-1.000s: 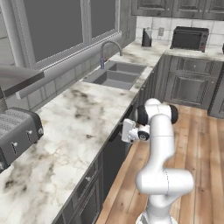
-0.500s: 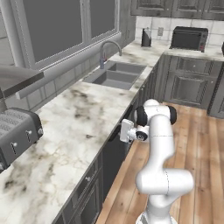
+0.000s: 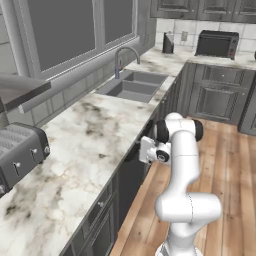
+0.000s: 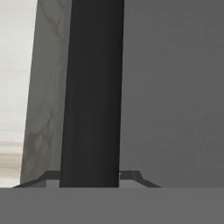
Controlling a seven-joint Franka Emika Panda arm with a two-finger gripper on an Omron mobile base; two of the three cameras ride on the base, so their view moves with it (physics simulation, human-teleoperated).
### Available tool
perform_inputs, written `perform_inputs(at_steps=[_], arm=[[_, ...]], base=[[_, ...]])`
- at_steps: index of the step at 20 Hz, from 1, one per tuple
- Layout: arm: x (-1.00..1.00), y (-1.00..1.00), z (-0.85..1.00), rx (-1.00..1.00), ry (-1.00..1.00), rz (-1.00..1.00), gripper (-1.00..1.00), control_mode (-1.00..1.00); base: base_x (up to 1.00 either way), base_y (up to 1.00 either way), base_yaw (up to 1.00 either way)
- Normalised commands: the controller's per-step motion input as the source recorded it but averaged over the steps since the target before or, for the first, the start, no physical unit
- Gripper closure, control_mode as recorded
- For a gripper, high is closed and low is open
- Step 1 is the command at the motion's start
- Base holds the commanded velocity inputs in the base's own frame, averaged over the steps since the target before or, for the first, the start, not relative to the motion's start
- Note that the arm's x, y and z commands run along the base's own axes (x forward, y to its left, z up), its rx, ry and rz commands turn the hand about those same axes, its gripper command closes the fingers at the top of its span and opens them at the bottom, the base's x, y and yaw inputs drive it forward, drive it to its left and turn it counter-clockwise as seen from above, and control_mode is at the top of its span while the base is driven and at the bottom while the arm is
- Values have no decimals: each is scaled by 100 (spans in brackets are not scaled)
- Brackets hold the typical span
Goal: Open the dishwasher door and pull out the top rack.
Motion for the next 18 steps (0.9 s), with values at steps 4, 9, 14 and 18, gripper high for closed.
perform_inputs(at_steps=[4,9,14,18], arm=[[-9,-100,-30,5,2,-11,100,-100],[-12,-100,-28,6,3,-9,100,-100],[-8,-100,-18,6,2,-8,100,-100],[-1,-100,-12,5,2,-9,100,-100]], base=[[0,0,0],[0,0,0],[0,0,0],[0,0,0]])
